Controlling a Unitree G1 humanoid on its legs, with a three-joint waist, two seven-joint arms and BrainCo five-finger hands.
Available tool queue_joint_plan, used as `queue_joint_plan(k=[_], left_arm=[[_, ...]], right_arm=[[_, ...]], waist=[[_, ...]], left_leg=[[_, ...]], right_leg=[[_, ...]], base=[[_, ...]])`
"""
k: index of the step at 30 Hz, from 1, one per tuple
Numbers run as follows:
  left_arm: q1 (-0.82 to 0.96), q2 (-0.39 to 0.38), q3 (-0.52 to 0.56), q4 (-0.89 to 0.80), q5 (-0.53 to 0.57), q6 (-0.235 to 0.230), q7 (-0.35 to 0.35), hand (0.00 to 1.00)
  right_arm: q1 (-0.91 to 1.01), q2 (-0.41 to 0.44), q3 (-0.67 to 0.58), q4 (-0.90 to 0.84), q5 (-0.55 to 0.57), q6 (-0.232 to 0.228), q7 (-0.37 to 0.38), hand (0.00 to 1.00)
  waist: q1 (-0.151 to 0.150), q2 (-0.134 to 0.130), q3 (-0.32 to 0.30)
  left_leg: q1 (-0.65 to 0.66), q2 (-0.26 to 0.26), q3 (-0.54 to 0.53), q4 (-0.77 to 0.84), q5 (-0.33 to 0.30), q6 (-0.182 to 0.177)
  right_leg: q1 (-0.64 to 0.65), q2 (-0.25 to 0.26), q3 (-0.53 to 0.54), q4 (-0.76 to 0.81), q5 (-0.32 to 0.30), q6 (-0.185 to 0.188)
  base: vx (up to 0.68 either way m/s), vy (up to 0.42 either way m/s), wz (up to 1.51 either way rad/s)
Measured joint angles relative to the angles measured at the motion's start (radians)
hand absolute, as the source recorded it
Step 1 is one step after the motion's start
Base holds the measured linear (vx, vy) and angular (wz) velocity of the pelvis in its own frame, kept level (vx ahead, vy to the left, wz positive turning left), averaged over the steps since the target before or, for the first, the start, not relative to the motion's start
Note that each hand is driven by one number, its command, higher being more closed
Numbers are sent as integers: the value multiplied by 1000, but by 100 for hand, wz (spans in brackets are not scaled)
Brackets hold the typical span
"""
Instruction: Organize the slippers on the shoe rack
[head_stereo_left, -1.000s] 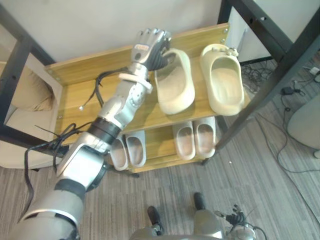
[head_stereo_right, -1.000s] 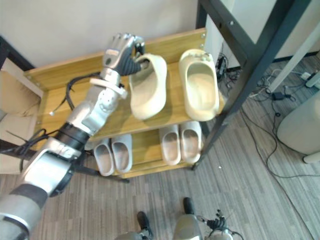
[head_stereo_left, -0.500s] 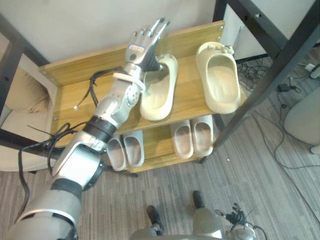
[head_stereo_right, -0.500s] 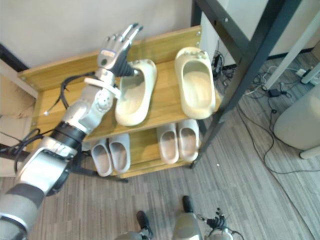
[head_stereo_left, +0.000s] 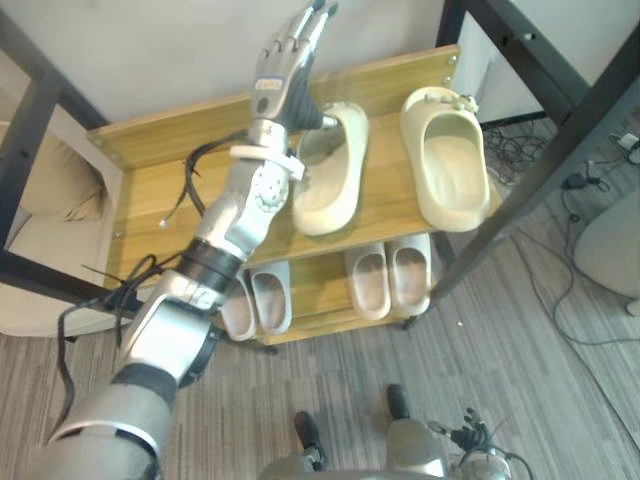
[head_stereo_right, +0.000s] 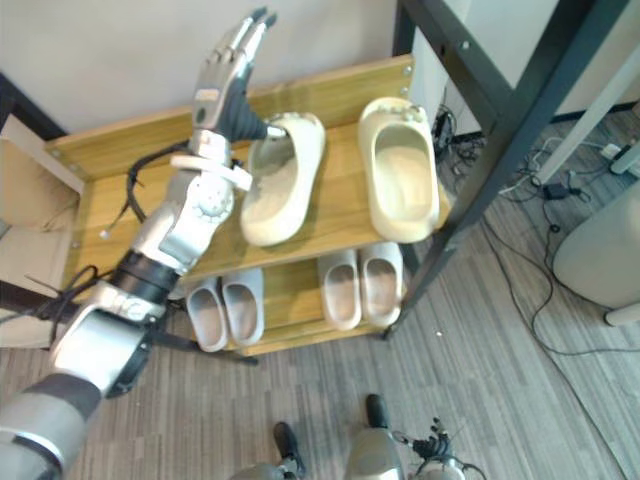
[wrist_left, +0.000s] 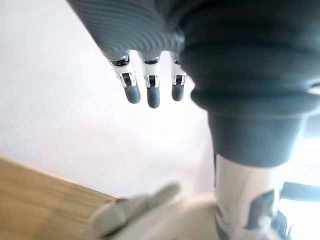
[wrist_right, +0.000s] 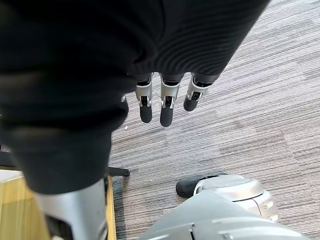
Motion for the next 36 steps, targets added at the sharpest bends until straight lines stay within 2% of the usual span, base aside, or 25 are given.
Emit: queue_joint_plan(k=[5,7,13,18,21,22,23,25,26,28,32,36], left_arm=[[87,-39,56,-116,-96,-9,26,0],[139,-47,70,-160,-137,-30,35,0],[215,-56,89,-226,-174,-46,34,0],[312,-105,100,-306,-246,-57,33,0],[397,-143,96,-342,-345,-90,11,0],[440,-149,83,-345,-435,-102,-11,0],[450,-150,79,-345,-450,-104,-15,0],[518,-153,25,-345,-567,-110,-56,0],[523,-153,19,-345,-579,-110,-63,0],[555,-154,-34,-344,-685,-112,-112,0],[578,-153,-66,-341,-758,-112,-152,0],[583,-153,-114,-315,-805,-111,-180,0]], right_arm=[[3,-3,12,1,0,9,-4,0],[6,-4,14,2,0,12,-12,0],[7,-9,19,3,-6,18,-16,0],[6,-15,26,8,-7,19,-17,0],[4,-16,39,9,-7,28,-18,0],[5,-28,54,9,-7,31,-19,0],[5,-29,55,9,-7,31,-19,0],[5,-33,66,9,-8,39,-19,0],[5,-33,66,9,-8,40,-19,0],[4,-35,74,9,-8,49,-19,0],[2,-39,94,11,-7,51,-19,0],[-3,-35,105,34,-8,57,-20,0]], waist=[[15,0,0],[21,0,0],[35,0,0],[44,1,-2],[49,0,-3],[51,2,-9],[51,2,-10],[56,2,-16],[57,2,-16],[79,1,-17],[90,-5,-22],[91,-23,-36]], left_leg=[[2,0,-3,0,-1,1],[8,0,-9,0,-1,1],[8,0,-25,0,-1,1],[8,0,-36,0,-1,1],[8,0,-41,0,0,1],[8,2,-42,0,0,1],[8,2,-43,0,0,1],[10,3,-55,0,0,0],[11,3,-56,0,0,0],[19,5,-58,0,1,0],[19,5,-67,0,1,0],[21,4,-83,0,1,0]], right_leg=[[2,0,0,2,0,0],[11,0,-6,1,0,1],[20,-2,-23,-1,-2,2],[32,-2,-36,-10,-2,2],[39,-2,-49,-15,-2,2],[41,-1,-52,-17,-2,2],[41,-1,-54,-18,-2,2],[57,0,-71,-26,-1,1],[60,0,-73,-27,-1,1],[74,0,-85,-33,-2,0],[81,0,-96,-37,-2,-1],[100,1,-113,-55,-1,-1]], base=[[0,0,0],[-5,-4,6],[2,-3,7],[9,-5,7],[9,-9,6],[0,0,0],[14,-12,8],[13,-14,16],[3,-16,20],[-13,-11,11],[-5,-7,7],[9,-13,11]])
